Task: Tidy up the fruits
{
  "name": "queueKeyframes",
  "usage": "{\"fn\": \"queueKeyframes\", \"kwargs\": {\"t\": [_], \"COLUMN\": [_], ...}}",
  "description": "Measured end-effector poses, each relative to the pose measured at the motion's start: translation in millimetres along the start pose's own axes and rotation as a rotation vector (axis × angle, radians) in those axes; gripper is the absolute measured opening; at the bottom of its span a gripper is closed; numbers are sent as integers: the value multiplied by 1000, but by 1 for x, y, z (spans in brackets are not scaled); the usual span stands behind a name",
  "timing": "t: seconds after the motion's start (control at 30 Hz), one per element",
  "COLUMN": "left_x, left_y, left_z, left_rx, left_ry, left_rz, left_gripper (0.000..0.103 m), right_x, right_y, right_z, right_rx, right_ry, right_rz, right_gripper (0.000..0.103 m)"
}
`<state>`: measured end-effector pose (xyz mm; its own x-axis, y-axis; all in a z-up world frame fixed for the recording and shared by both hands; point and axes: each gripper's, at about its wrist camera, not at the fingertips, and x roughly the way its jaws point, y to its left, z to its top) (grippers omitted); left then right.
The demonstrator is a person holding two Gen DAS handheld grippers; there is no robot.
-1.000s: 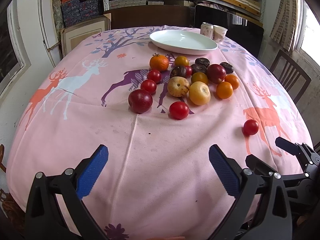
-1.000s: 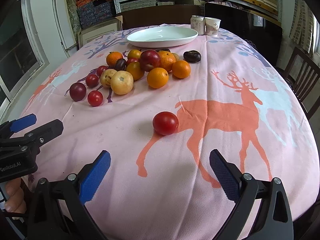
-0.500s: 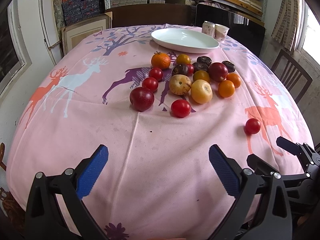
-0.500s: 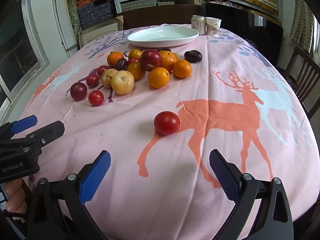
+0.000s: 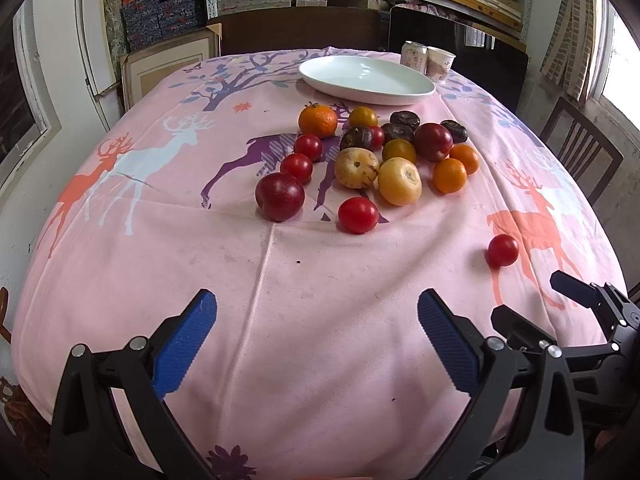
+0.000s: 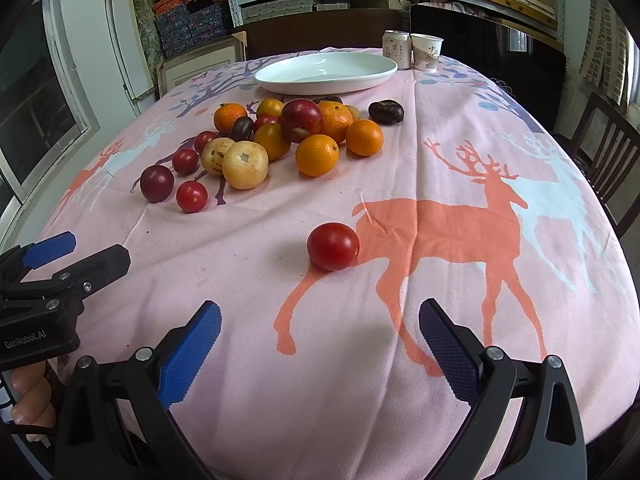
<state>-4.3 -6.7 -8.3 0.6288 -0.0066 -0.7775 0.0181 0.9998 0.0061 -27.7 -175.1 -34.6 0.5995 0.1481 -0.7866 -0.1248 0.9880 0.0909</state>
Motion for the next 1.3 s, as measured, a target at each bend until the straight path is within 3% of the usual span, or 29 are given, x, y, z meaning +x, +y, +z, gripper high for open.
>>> {"fn": "queueKeyframes", "kwargs": {"t": [0.97, 1.2, 1.3], "left_x": [2, 3, 3], "left_y": [-3, 1, 9], "left_z": [-3, -1, 3], "left_rx": [8, 6, -11], "left_ry": [9, 19, 19], "left_rz": [-12, -18, -21], "left_gripper": [99, 99, 99], "right_x": [2, 1, 7], "right_y": [0, -3, -6], "right_z": [-1, 3, 6], "right_rx": [-4, -53, -76], "right_ry": [3, -12, 21], "right_rz": [-1, -28, -5], "right_gripper": [99, 99, 92]}}
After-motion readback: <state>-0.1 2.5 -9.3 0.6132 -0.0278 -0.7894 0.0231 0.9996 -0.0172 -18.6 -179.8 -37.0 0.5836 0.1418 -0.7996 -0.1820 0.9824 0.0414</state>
